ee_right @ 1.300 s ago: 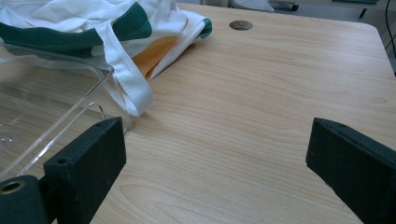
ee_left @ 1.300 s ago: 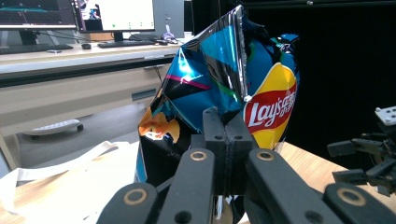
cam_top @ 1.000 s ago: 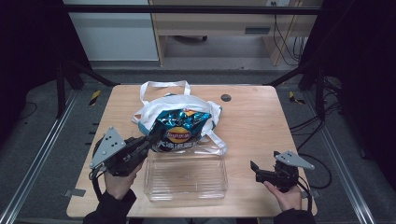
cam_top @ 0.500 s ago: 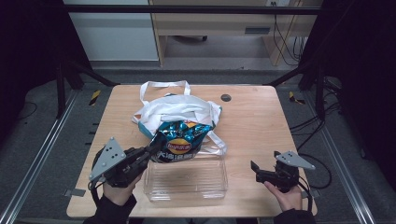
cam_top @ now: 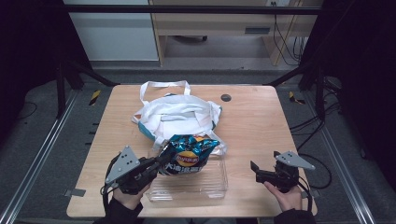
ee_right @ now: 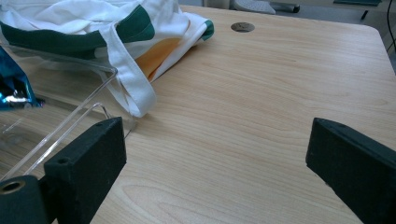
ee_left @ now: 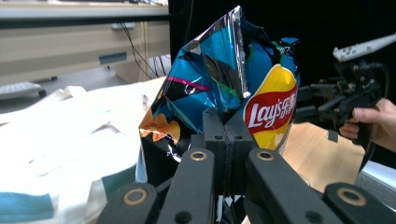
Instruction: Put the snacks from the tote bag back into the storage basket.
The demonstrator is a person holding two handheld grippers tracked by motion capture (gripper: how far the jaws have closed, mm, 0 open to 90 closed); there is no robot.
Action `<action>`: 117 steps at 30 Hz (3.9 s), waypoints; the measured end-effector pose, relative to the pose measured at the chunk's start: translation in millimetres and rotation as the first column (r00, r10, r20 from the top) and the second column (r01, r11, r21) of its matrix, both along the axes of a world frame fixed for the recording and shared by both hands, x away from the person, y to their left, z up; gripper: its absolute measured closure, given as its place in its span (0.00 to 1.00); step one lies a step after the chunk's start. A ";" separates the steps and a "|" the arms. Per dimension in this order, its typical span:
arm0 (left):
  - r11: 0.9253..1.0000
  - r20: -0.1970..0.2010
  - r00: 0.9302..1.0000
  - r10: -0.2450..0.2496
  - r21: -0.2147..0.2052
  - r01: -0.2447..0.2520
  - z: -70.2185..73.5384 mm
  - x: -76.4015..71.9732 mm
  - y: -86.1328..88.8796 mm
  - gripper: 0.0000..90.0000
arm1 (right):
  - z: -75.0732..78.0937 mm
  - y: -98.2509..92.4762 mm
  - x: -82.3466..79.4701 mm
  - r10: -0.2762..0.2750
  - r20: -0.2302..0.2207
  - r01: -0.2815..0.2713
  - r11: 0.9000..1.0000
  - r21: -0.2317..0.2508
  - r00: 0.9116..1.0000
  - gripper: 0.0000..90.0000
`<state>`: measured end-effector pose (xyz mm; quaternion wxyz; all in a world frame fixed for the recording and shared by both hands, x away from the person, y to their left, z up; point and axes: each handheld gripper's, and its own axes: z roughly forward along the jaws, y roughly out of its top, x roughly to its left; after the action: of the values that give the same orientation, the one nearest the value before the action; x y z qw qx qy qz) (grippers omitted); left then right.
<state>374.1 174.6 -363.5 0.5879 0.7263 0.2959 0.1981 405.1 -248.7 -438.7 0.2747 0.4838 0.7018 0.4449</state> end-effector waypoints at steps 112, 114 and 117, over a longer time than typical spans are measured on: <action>0.986 -0.111 0.979 0.168 0.008 -0.168 -42.6 43.5 3.8 0.57 | -0.2 5.5 2.0 0.022 0.000 -0.022 1.000 -0.015 1.000 0.06; 0.985 -0.108 0.980 0.170 0.014 -0.169 -42.0 42.2 3.8 0.56 | 0.3 5.9 1.3 0.022 0.002 -0.022 1.000 -0.012 1.000 0.06; 0.985 -0.098 0.980 0.171 0.020 -0.170 -40.4 39.5 4.2 0.54 | 0.4 5.9 0.6 0.022 0.006 -0.022 1.000 -0.015 1.000 0.06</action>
<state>413.7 178.8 -403.9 0.5492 0.7105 0.3848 0.2133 405.7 -242.8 -438.3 0.2756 0.4726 0.7094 0.4444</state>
